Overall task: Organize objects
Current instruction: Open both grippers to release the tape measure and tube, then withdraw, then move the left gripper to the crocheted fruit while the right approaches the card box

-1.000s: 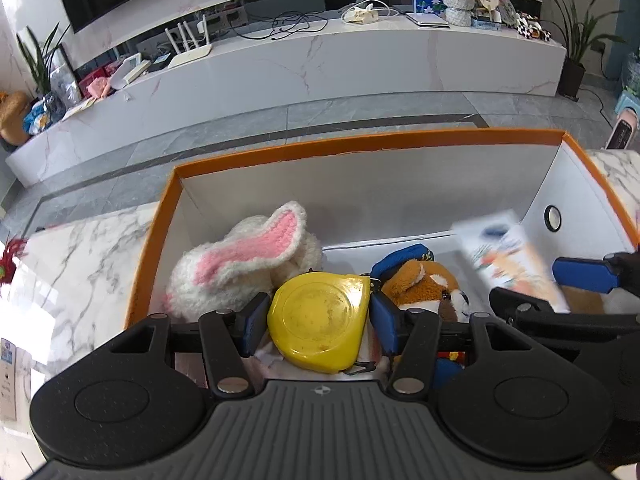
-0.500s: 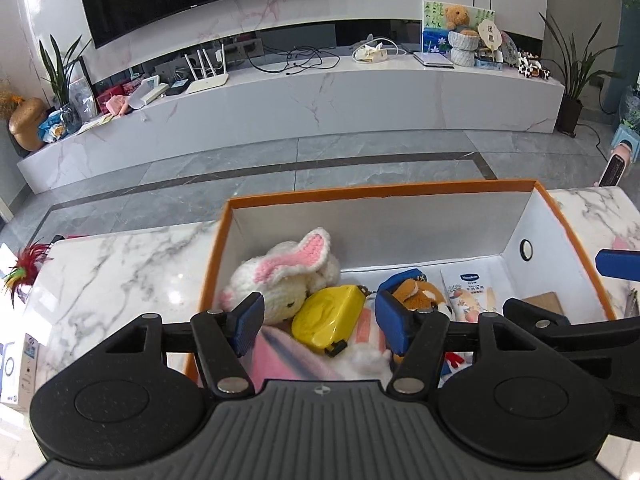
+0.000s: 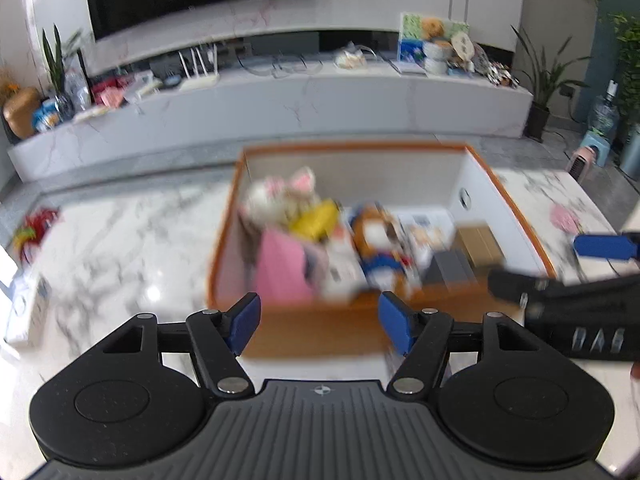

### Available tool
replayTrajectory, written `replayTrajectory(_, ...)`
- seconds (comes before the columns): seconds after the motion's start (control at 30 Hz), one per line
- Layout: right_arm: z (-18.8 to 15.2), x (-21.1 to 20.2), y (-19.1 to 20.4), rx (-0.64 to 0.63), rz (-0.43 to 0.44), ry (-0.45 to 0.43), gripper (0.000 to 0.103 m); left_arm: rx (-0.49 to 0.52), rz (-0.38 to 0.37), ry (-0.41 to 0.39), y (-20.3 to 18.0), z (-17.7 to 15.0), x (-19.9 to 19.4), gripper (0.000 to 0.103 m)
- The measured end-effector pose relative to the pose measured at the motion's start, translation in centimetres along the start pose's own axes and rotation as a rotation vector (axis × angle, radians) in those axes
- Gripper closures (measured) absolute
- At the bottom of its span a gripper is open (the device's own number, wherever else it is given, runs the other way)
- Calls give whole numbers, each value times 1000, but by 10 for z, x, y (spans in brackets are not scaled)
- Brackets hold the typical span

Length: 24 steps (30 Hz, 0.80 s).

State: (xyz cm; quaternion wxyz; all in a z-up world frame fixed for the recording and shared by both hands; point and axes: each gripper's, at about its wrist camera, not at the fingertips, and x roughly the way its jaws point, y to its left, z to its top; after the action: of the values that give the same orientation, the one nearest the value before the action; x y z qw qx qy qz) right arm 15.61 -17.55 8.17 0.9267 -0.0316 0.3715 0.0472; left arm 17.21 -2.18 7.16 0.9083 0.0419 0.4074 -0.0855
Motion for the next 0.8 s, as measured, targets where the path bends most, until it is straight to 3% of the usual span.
replayTrajectory(0.23, -46, -4, -25, 64, -23, 74, 6, -60, -125, 143, -7, -53, 36, 26)
replayTrajectory(0.53, -52, -6, -51, 104, -15, 77, 6, -50, -47, 218, -6, -73, 71, 25)
replayTrajectory(0.67, -55, 2, -48, 89, -6, 98, 6, -6, 69, 204, 0, -73, 65, 25)
replayTrajectory(0.8, -56, 9, -38, 83, 31, 111, 6, -102, -23, 196, 17, -69, 65, 25)
